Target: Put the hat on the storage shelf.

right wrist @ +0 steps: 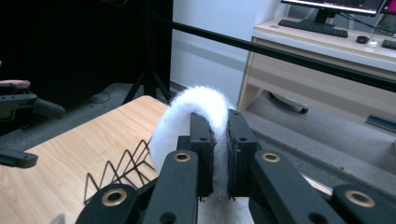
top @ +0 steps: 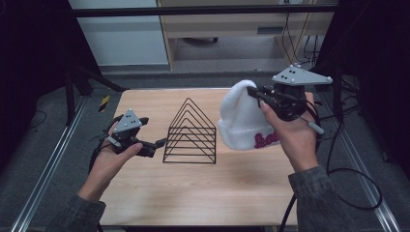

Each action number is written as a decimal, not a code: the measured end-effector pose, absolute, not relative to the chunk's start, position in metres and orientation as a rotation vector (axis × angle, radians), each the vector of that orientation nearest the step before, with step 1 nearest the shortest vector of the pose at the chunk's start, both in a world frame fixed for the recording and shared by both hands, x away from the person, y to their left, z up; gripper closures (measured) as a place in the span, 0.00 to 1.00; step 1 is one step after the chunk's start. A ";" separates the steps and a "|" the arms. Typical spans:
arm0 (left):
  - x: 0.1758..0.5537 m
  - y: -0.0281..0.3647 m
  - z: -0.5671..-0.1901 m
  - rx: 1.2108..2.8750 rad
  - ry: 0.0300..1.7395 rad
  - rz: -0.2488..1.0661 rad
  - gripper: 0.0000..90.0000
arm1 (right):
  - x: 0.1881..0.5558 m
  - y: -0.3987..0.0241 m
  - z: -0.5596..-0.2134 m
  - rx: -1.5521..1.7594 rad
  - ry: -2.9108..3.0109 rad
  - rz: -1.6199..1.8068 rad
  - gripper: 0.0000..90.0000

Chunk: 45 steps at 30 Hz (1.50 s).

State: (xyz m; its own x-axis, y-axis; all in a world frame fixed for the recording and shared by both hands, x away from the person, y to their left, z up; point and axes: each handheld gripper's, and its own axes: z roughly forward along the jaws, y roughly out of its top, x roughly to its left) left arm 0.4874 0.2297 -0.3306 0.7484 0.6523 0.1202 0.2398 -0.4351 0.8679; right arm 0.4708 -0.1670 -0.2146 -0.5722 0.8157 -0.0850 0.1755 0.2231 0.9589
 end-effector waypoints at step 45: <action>0.534 0.182 -0.318 1.972 0.587 0.396 0.67 | 0.499 -0.061 -0.156 0.721 1.922 1.532 0.93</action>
State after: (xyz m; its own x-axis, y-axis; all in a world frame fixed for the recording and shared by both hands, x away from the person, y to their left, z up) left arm 0.5342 0.1820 -0.3180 0.8288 0.5590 0.0247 0.2320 -0.3834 0.8940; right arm 0.4992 -0.0613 -0.1562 -0.6906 0.7161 -0.1020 0.0601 0.1973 0.9785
